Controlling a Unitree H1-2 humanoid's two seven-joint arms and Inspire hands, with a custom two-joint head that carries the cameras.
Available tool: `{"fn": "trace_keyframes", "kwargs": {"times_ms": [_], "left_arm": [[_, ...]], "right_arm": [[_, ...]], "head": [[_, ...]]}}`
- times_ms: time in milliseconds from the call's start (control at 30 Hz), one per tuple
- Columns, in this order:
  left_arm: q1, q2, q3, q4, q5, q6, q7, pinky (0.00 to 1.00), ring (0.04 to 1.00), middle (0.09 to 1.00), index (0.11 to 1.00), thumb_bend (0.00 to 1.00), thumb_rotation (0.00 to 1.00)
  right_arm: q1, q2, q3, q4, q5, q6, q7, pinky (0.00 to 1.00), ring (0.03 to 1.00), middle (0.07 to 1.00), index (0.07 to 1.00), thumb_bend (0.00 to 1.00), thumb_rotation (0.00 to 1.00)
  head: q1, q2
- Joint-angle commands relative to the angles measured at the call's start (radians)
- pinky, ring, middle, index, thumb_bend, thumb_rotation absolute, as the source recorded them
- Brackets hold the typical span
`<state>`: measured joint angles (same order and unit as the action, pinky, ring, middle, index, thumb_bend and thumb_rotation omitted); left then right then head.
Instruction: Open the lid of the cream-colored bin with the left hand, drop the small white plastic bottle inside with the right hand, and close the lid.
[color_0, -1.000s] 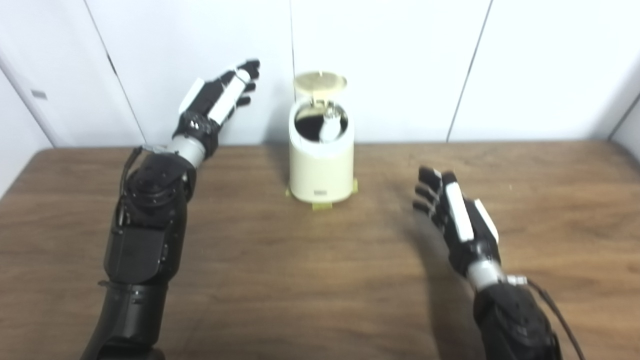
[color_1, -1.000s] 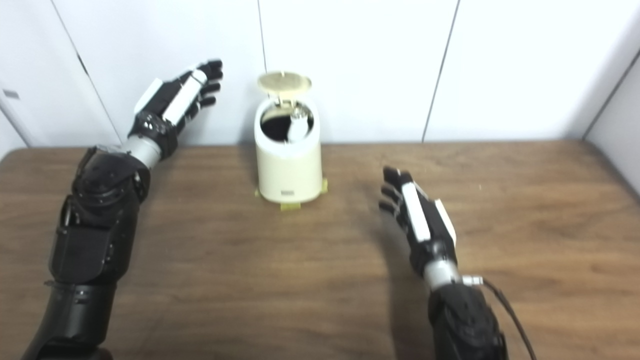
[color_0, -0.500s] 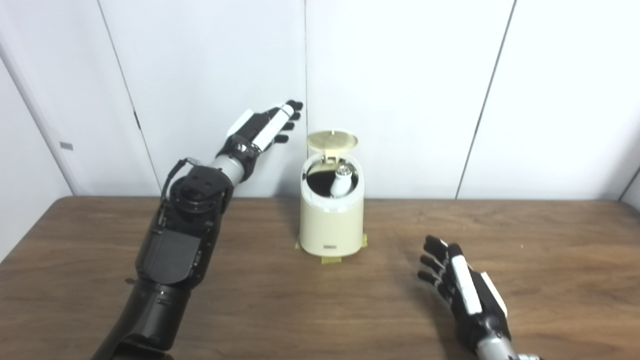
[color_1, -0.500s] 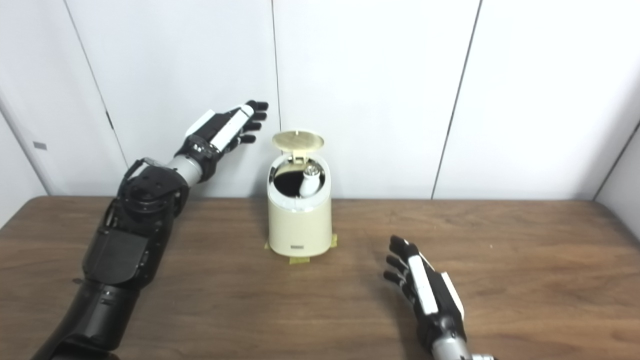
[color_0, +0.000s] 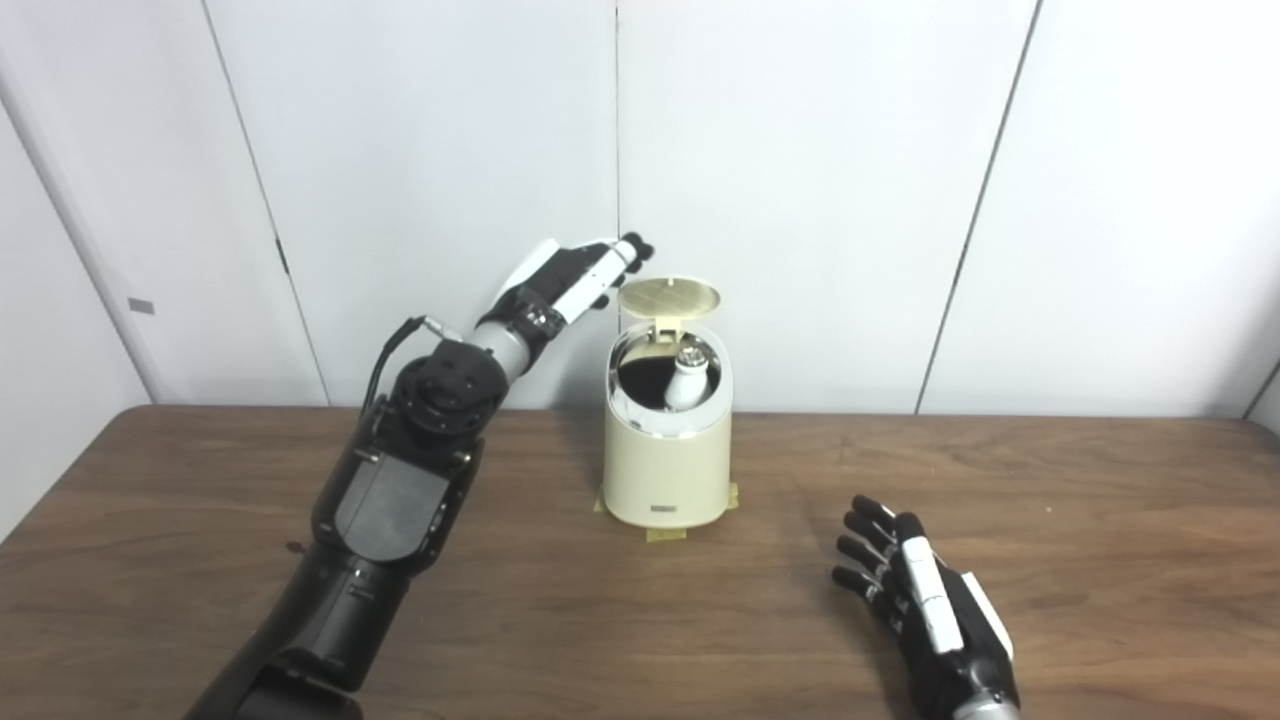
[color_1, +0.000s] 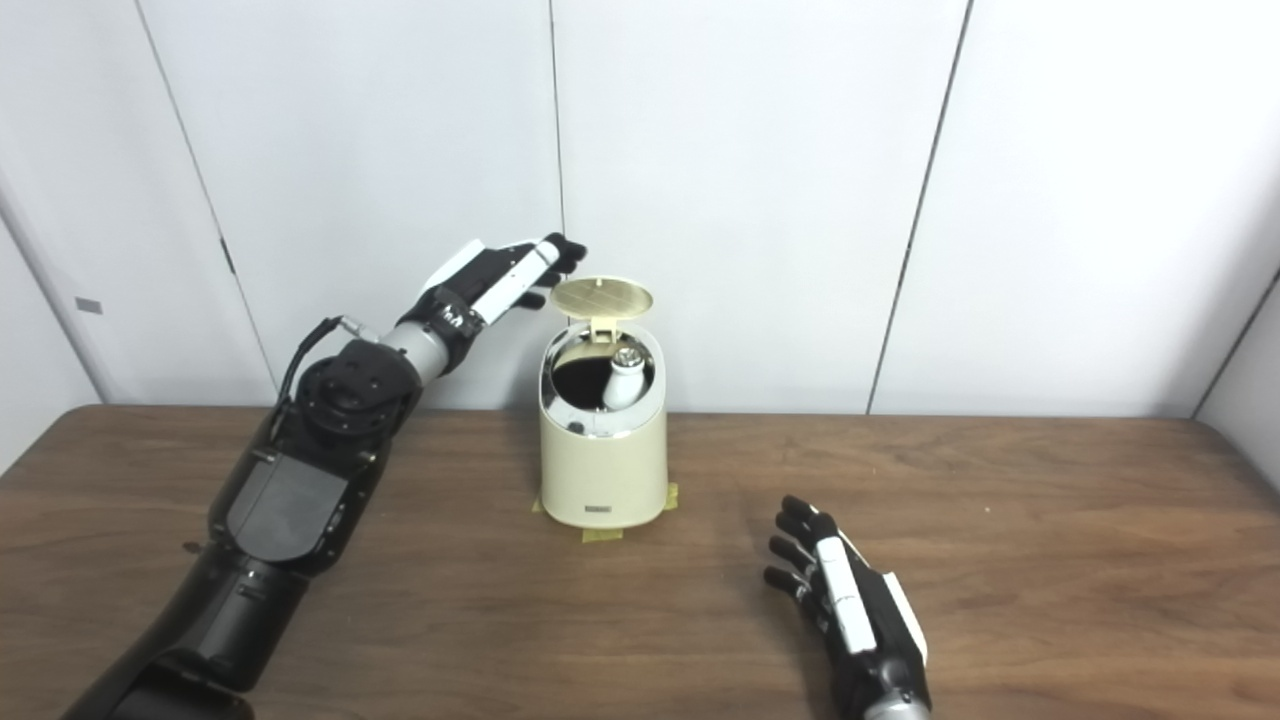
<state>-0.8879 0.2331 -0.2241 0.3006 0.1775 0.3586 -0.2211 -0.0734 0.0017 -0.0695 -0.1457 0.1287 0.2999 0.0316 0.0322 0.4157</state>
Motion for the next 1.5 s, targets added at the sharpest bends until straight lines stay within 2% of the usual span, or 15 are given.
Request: {"fn": "trace_keyframes", "kwargs": {"times_ms": [0,100,200,400,500,667,767,900,1067,1200,1467], "left_arm": [[-0.085,0.019,-0.012,-0.015,0.045,-0.047,0.002,0.94,0.934,0.889,0.847,0.41,0.97],[-0.094,0.025,-0.052,-0.023,0.098,-0.06,-0.005,0.96,0.942,0.891,0.826,0.43,0.96],[-0.096,0.037,-0.091,-0.039,0.16,-0.085,-0.012,0.92,0.926,0.891,0.819,0.41,0.99],[-0.095,0.061,-0.155,-0.065,0.298,-0.111,-0.011,0.82,0.873,0.861,0.79,0.4,0.95],[-0.094,0.084,-0.189,-0.061,0.363,-0.156,-0.015,0.83,0.874,0.86,0.79,0.41,0.94],[-0.086,0.121,-0.231,-0.075,0.452,-0.214,-0.038,0.78,0.848,0.831,0.798,0.45,0.9],[-0.073,0.133,-0.241,-0.104,0.495,-0.213,-0.06,0.78,0.853,0.829,0.8,0.48,0.92],[-0.058,0.137,-0.242,-0.138,0.532,-0.203,-0.099,0.87,0.881,0.851,0.805,0.5,0.95],[-0.04,0.142,-0.242,-0.165,0.575,-0.199,-0.14,0.84,0.877,0.85,0.814,0.51,0.97],[-0.027,0.148,-0.244,-0.192,0.607,-0.189,-0.18,0.91,0.877,0.845,0.823,0.51,0.98],[0.007,0.154,-0.243,-0.225,0.63,-0.209,-0.23,0.95,0.869,0.839,0.83,0.51,1.0]], "right_arm": [[-0.017,0.004,-0.001,-0.012,0.006,-0.043,-0.002,0.78,0.854,0.868,0.844,0.57,0.85],[-0.018,0.006,-0.002,-0.005,-0.001,-0.042,-0.007,0.77,0.847,0.867,0.85,0.56,0.85],[-0.018,0.007,-0.003,0.002,0.002,-0.042,-0.008,0.76,0.836,0.86,0.853,0.55,0.84],[-0.018,0.002,0.004,0.016,-0.007,-0.055,-0.006,0.76,0.821,0.84,0.857,0.54,0.86],[-0.02,-0.001,0.006,0.015,-0.015,-0.046,-0.009,0.74,0.803,0.815,0.848,0.54,0.86],[-0.017,-0.008,0.01,0.013,-0.026,-0.048,-0.008,0.72,0.77,0.777,0.831,0.5,0.89],[-0.018,-0.014,0.011,0.016,-0.036,-0.051,-0.009,0.71,0.759,0.77,0.825,0.5,0.89],[-0.019,-0.023,0.017,0.013,-0.057,-0.047,-0.014,0.69,0.757,0.767,0.826,0.5,0.91],[-0.019,-0.034,0.023,0.011,-0.084,-0.045,-0.022,0.67,0.738,0.75,0.817,0.49,0.92],[-0.015,-0.044,0.031,0.01,-0.112,-0.051,-0.025,0.65,0.73,0.745,0.819,0.46,0.94],[-0.016,-0.048,0.034,0.006,-0.121,-0.039,-0.03,0.62,0.716,0.734,0.81,0.46,0.9]], "head": [[0.0,0.003],[-0.001,0.004],[-0.002,0.007],[-0.002,0.011],[-0.001,0.014],[0.0,0.022],[0.0,0.025],[0.0,0.032],[0.002,0.041],[0.0,0.05],[-0.002,0.056]]}}
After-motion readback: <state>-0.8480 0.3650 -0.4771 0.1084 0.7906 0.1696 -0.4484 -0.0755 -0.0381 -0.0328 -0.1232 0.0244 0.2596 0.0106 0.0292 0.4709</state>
